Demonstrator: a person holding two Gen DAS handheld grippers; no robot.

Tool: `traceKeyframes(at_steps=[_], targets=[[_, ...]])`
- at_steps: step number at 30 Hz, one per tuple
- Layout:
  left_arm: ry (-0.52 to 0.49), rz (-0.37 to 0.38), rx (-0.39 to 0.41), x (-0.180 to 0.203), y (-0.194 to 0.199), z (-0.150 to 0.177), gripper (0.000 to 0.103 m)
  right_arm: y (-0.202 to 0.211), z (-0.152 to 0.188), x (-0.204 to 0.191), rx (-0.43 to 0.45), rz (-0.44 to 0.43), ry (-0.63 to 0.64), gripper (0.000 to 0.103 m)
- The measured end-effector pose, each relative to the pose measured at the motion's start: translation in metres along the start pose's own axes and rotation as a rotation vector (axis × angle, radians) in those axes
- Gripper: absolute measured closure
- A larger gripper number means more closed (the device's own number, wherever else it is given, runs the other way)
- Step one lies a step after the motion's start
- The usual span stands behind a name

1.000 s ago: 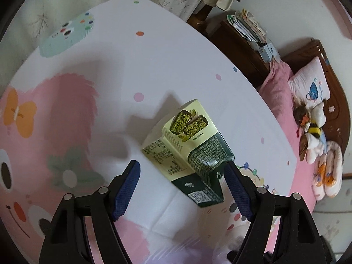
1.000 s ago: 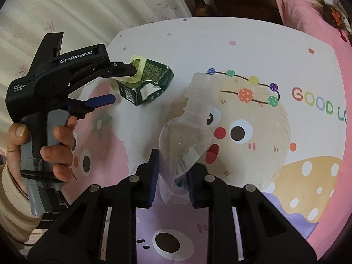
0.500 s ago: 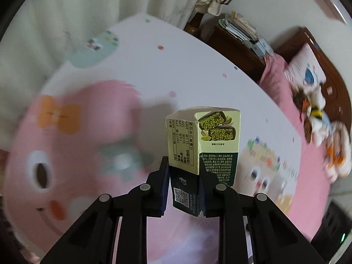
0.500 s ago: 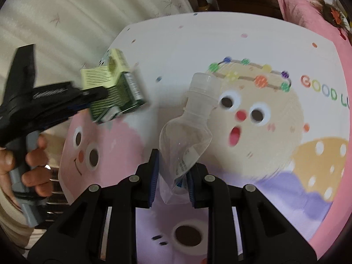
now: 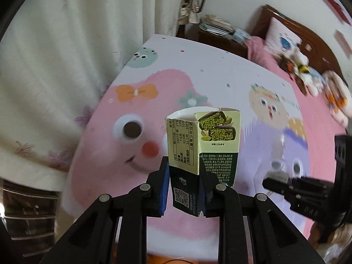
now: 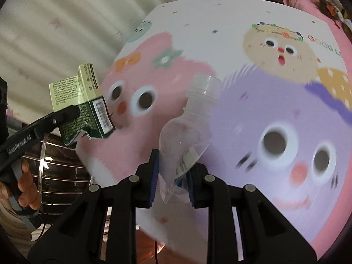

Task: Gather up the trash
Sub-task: 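Carry the bottle and snack box down over the bin with both tools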

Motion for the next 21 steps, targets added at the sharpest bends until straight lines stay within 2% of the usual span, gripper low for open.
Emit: traceKeyframes(at_steps=[4,10,15,21], targets=[[-0.093,0.018,0.019,-0.047,0.041,0.06,0.081,0.006,0.051,-0.053,0.039,0.043,-0.031,0.083],[-0.181,0.04,0.04,-0.11,0.08,0.141,0.081,0.0,0.125,-0.121,0.07,0.101,-0.071,0.083],[-0.229,0.057,-0.005,-0.145,0.089,0.202,0.081,-0.012,0.191,-0.16,0.063,0.14,-0.094,0.083],[-0.283,0.071,-0.062,-0.156,0.08,0.262,0.081,-0.033,0.257,-0.169,-0.003,0.174,-0.116,0.083]])
Point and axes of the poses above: each gripper's, at about its wrist camera, not at the fingertips, and y roughly against the way its jaws point, x to its right, z to its underside, the point moved 7 cm from there along -y, roughly the way its jaws point, and after that the axes turned 5 degrees about -z, right-handed, at the moved point
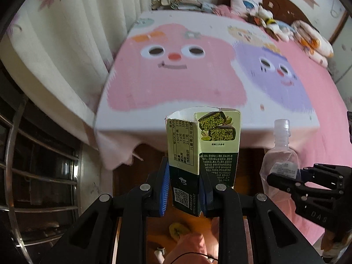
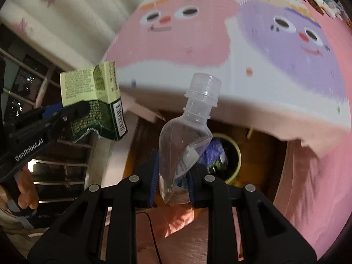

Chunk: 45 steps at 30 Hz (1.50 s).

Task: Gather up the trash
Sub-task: 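Carry the bottle and snack box down over the bin with both tools, then open both tools to drop the bottle and snack box into the bin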

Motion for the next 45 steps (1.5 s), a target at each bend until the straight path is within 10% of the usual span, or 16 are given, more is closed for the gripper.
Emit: traceKeyframes(at_steps=[16,28,35,45], targets=[[0.019,0.049,-0.196,0.067,-0.171,0.101,0.081,-0.143,0.111,0.117,-0.14,0.049,-0.167,0.083],[-0.001,0.081,-0.301,0.104,-0.325,0.15,0.079,-0.28,0.113,0.189,-0.188,0.004,-0.21,0.083],[-0.028,0.051,-0.3,0.118,-0.361,0.157,0.026,-0.309,0.118,0.211,-0.208,0.016,-0.251,0.061],[0.041,-0.012,-0.207,0.075,-0.33,0.139,0.019,-0.29,0.111,0.192,-0.148,0.055,-0.204,0.057]])
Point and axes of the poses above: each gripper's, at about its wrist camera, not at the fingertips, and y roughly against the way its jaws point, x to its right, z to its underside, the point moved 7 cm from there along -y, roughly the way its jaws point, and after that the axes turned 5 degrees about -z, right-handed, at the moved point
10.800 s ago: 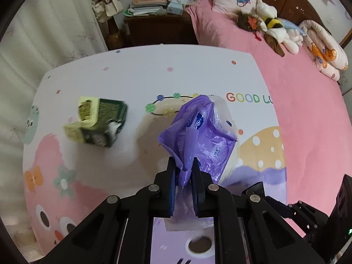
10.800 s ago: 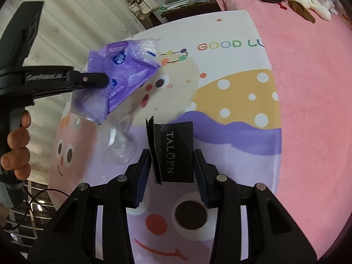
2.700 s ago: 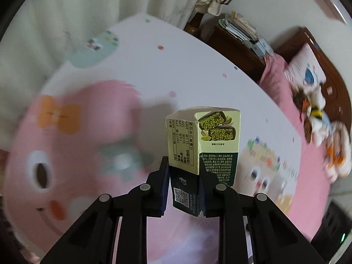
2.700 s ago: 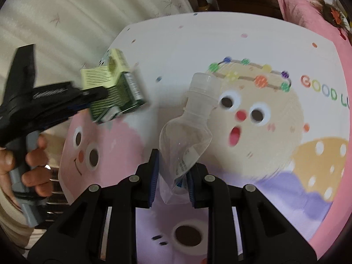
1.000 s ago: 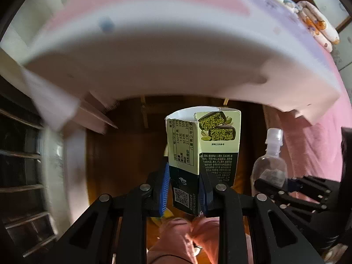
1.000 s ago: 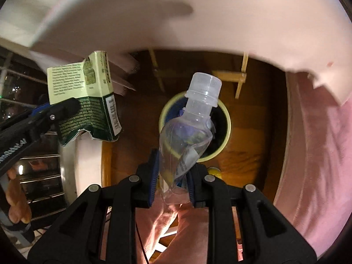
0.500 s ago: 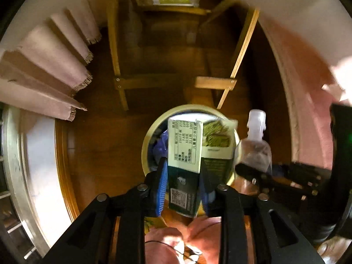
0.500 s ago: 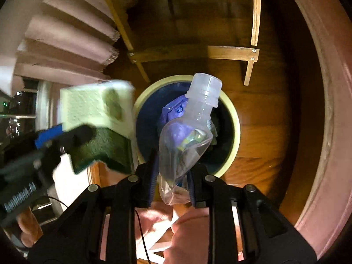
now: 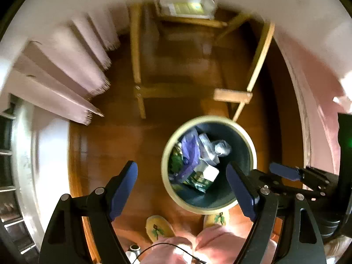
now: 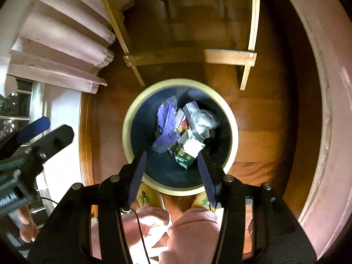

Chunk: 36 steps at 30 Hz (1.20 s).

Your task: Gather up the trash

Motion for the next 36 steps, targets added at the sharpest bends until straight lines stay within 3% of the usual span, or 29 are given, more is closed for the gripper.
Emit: traceKeyframes(at_steps=[8,13,22,36], targets=[[0.01,-0.004,0.092,-0.014,0.096,-0.007,0.019,0.084,-0.001,-0.03,0.096,0.024,0.007,0.057],[-0.028,-0.023,0.194,-0.02,0.182,-0.017,0.019,0.15,0.003,-0.056,0.156,0.037,0.039,0.057],[-0.01,-0.048,0.348,-0.04,0.33,-0.042,0.019,0.285,0.005,-0.108,0.303,0.031,0.067,0.056],[-0.022,-0.039,0.48,-0.033,0.479,-0.067,0.019,0.448,-0.012,-0.159,0.495,0.032,0.073,0.054]])
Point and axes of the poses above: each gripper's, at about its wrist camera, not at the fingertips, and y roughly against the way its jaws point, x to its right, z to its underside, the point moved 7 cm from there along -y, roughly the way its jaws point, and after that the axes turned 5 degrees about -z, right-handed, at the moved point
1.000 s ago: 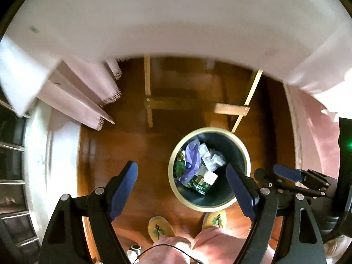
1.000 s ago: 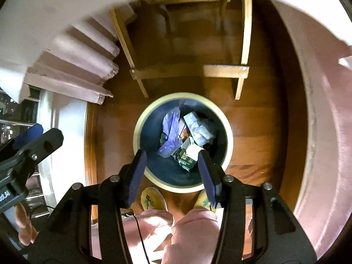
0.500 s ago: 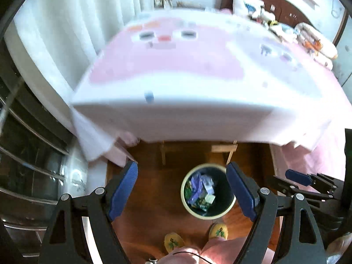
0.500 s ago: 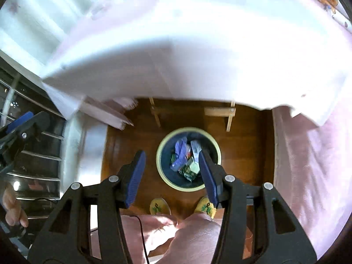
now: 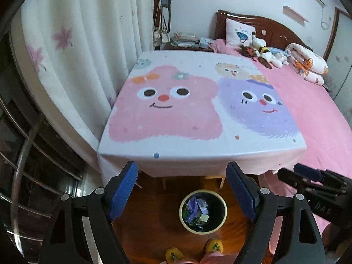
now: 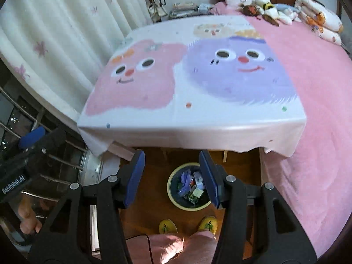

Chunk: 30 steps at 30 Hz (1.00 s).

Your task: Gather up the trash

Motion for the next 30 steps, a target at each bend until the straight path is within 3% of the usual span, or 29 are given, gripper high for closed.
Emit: traceKeyframes(at_steps=[7,16,30], targets=[[0.017,-0.016,0.052,0.002,0.032,-0.025,0.019,0.041,-0.027,-0.007,0.06,0.012,-0.014,0.05],[0.034,-0.039,0.069,0.009,0.035,-0.031,0.019,0.067,-0.045,-0.017,0.147,0.06,0.02,0.046],[0.012,-0.03,0.061,0.019,0.019,-0.03,0.019,0.062,-0.044,-0.019,0.168,0.102,0.059,0.044]])
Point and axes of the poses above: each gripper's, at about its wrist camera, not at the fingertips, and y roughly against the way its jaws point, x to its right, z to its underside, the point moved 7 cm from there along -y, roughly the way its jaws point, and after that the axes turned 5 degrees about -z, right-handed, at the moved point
